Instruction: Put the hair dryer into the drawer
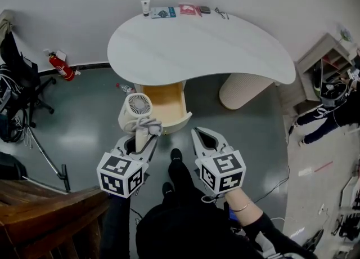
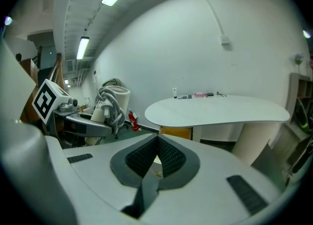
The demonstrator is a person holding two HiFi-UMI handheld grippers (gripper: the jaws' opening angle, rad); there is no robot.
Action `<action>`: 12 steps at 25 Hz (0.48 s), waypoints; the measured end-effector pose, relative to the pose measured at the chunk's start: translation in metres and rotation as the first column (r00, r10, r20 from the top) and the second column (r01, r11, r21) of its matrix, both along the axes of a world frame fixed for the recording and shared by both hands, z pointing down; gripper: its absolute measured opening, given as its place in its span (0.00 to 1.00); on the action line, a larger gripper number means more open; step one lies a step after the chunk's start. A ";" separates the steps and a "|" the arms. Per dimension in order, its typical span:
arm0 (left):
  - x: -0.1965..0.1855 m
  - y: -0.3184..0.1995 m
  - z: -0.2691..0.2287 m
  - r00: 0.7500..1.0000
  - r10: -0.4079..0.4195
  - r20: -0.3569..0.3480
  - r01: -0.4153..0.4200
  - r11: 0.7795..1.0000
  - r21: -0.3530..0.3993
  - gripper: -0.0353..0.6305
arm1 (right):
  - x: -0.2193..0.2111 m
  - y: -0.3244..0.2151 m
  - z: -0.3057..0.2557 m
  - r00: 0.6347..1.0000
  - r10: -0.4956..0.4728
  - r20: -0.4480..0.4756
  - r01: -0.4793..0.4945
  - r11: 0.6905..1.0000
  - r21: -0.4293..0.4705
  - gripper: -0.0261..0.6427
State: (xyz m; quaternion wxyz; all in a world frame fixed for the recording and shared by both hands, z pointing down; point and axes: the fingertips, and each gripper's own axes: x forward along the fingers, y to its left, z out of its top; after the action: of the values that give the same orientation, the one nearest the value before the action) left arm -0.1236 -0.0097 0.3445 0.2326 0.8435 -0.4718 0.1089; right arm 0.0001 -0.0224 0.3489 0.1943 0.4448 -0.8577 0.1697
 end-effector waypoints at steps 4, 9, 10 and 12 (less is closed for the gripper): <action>0.006 -0.024 0.019 0.999 0.041 0.024 -0.039 0.997 -0.068 0.25 | 0.005 -0.026 0.008 1.000 0.015 0.000 -0.015 1.000 -0.026 0.04; 0.015 -0.053 0.040 0.996 0.082 0.037 -0.076 0.988 -0.134 0.25 | 0.011 -0.059 0.021 1.000 0.026 -0.001 -0.026 0.998 -0.061 0.04; 0.017 -0.057 0.044 0.995 0.094 0.042 -0.087 0.985 -0.147 0.25 | 0.011 -0.065 0.024 1.000 0.027 -0.002 -0.027 0.997 -0.068 0.04; 0.021 -0.067 0.052 0.991 0.121 0.052 -0.110 0.979 -0.174 0.25 | 0.013 -0.078 0.029 1.000 0.026 -0.003 -0.027 0.996 -0.081 0.04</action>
State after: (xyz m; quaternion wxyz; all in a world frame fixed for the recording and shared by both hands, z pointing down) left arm -0.1026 -0.0762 0.3964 0.2825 0.8427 -0.4178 0.1884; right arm 0.0135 -0.1008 0.3775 0.2108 0.4481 -0.8439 0.2065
